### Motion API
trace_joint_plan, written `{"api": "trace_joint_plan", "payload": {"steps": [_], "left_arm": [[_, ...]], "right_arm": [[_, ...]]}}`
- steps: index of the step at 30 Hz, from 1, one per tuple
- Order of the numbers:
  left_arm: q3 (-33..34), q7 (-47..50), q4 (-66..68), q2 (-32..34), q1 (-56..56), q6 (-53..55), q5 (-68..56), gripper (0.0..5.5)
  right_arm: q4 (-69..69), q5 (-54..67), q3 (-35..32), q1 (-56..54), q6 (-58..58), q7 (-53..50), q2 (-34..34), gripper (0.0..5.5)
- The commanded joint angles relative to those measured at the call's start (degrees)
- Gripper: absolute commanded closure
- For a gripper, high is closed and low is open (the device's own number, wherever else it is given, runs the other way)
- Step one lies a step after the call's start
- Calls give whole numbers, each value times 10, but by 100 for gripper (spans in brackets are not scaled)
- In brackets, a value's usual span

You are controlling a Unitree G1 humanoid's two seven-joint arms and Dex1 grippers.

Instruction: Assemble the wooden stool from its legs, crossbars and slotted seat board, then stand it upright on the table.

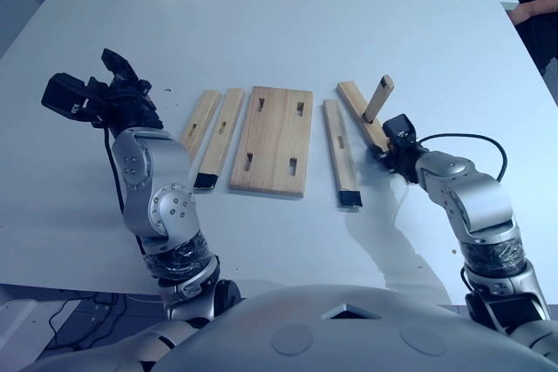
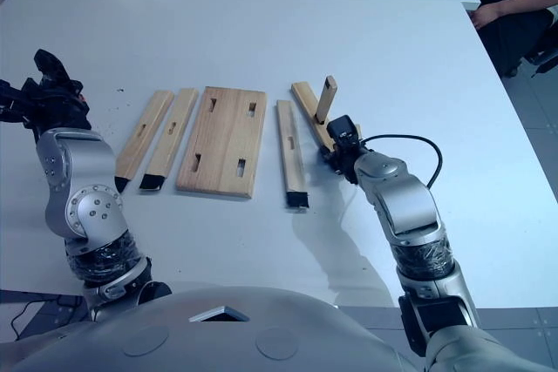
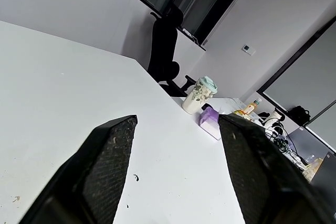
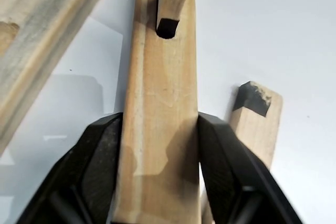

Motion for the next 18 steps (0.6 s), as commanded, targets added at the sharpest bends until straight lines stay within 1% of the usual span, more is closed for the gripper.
{"api": "trace_joint_plan", "payload": {"steps": [1,3,5,8,9,11,12,15,18], "left_arm": [[0,1,-9,-23,8,0,4,264],[2,1,-15,-18,15,11,0,264],[1,-3,-22,-14,21,28,-13,264],[2,-75,-26,-9,12,22,-104,264],[3,-101,-24,-3,2,22,-136,264],[-1,-147,-19,19,-25,35,-186,264],[-2,-167,-16,34,-39,42,-206,264],[0,-212,-2,76,-77,68,-252,264],[2,-240,-1,114,-98,97,-298,264]], "right_arm": [[19,16,-28,-40,4,25,-7,339],[50,34,-64,-90,-17,43,3,339],[109,70,-130,-170,-28,65,16,340],[238,155,-242,-318,-35,107,34,344],[277,178,-266,-357,-46,122,37,344],[319,209,-284,-396,-63,157,37,344],[329,215,-275,-400,-78,180,34,344],[353,211,-238,-392,-121,229,24,344],[330,238,-258,-363,-113,228,33,344]]}}
